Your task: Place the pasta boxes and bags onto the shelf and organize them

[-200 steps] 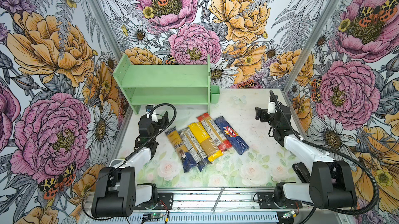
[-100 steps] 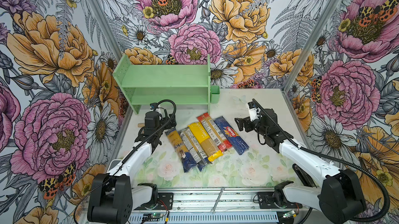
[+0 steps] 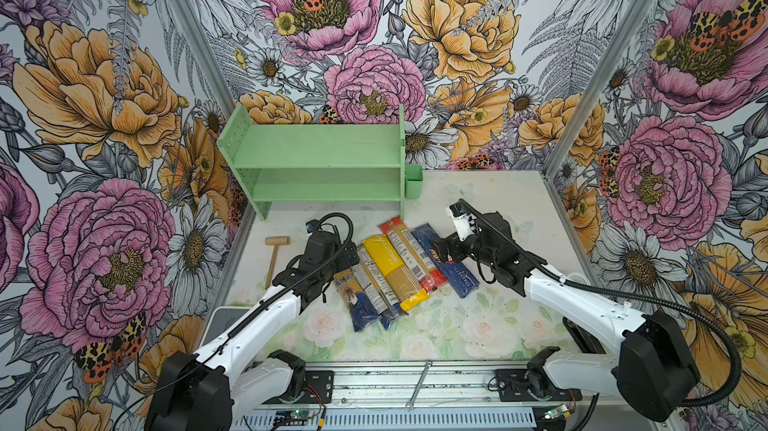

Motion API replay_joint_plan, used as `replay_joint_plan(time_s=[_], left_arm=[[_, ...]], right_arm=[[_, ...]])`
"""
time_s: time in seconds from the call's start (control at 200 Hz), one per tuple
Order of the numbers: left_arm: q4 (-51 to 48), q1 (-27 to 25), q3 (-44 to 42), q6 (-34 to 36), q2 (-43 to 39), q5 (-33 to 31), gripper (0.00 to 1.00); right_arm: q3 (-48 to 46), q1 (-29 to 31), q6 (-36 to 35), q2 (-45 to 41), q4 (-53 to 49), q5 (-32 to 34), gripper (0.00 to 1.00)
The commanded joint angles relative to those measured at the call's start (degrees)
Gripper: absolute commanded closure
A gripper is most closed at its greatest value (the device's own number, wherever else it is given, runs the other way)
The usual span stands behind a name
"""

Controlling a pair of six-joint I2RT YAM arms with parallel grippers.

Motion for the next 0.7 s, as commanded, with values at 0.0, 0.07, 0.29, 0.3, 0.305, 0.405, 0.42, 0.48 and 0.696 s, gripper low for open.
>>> replay_joint_plan(time_s=[0.0, 0.07, 0.29, 0.3, 0.305, 0.405, 0.42, 0.48, 0.696], left_arm=[[-4.33, -0.12, -1.95, -6.5, -2.68, -2.67, 0.01], [-5.24, -0.13, -2.5, -8.28, -3.42, -1.63, 0.01], [-8.59, -0.29, -2.5, -11.83, -1.4, 3.75, 0.01], [-8.58, -0.31, -2.5, -11.86, -1.37, 3.82, 0.01], [-8.57, -0.3, -2.55, -11.87, -1.32, 3.83, 0.01], [-8.95, 0.3, -2.35, -12.08, -0.8, 5.07, 0.01], [-9.06, 0.56, -2.29, -11.98, -0.69, 5.5, 0.01], [-9.25, 1.4, -1.99, -11.6, -0.23, 7.39, 0.01], [-11.4, 3.04, -0.74, -10.57, -0.3, 9.6, 0.01]], right_arm=[[2.07, 1.94, -1.44, 1.64, 0.74, 0.87, 0.01], [2.55, 3.22, -1.9, 2.54, 0.71, 1.08, 0.01], [2.7, 8.85, -1.41, 5.02, 4.04, 4.23, 0.01], [2.53, 9.2, -1.4, 5.11, 4.38, 4.32, 0.01], [2.45, 9.38, -1.43, 5.17, 4.54, 4.41, 0.01], [0.51, 13.9, -4.51, 5.97, 7.76, 6.42, 0.02], [0.19, 14.47, -5.2, 6.03, 8.15, 6.73, 0.02], [-1.41, 18.43, -9.09, 6.26, 9.48, 7.75, 0.02], [-8.33, 26.81, -19.67, 6.94, 16.33, 12.18, 0.02]])
